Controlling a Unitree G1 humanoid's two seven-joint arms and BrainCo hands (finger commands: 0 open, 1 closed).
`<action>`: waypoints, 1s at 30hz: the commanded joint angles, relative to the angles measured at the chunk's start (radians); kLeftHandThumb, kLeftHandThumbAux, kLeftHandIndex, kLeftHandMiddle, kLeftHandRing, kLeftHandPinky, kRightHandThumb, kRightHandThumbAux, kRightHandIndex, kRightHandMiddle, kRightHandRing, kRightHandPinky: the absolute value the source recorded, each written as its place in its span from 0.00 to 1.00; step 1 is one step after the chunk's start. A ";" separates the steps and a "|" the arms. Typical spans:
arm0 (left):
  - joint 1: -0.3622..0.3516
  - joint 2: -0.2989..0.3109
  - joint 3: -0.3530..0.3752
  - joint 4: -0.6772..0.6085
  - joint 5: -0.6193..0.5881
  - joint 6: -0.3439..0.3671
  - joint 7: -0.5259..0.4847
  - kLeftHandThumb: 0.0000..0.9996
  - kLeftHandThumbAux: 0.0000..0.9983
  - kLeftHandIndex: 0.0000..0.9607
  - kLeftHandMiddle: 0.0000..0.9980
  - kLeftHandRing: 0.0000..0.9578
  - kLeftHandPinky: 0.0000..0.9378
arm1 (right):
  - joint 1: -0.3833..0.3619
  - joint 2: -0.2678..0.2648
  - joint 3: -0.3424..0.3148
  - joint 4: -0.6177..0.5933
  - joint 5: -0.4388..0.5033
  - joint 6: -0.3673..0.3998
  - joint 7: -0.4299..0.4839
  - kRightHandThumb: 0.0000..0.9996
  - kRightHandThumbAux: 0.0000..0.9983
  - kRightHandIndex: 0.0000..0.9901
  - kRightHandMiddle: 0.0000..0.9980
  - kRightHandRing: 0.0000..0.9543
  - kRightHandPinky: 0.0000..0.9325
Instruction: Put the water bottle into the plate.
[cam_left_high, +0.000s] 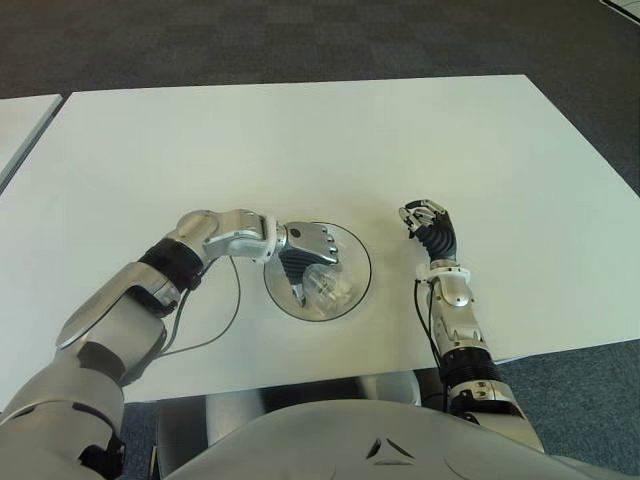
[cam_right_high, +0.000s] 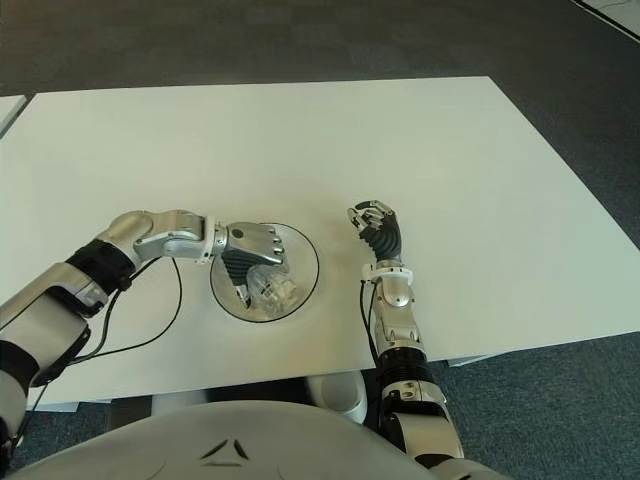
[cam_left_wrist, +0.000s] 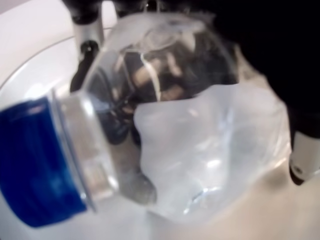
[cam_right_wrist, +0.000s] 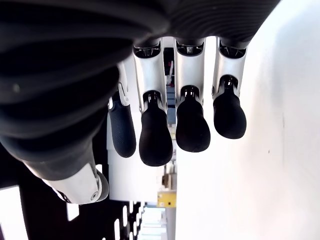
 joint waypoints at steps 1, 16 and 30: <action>0.094 0.023 -0.028 -0.029 0.033 0.031 -0.017 0.86 0.67 0.42 0.55 0.90 0.91 | 0.009 0.005 -0.002 0.003 0.008 0.000 0.003 0.70 0.73 0.44 0.76 0.78 0.78; 0.091 0.041 -0.121 -0.041 0.437 0.116 0.745 0.94 0.65 0.40 0.54 0.54 0.57 | 0.005 0.003 -0.004 0.015 0.005 -0.003 0.007 0.70 0.73 0.44 0.76 0.78 0.78; 0.016 0.066 -0.209 -0.049 0.553 0.192 0.908 0.22 0.56 0.01 0.01 0.01 0.01 | 0.004 0.004 -0.005 0.016 0.008 -0.004 0.010 0.70 0.73 0.44 0.76 0.78 0.77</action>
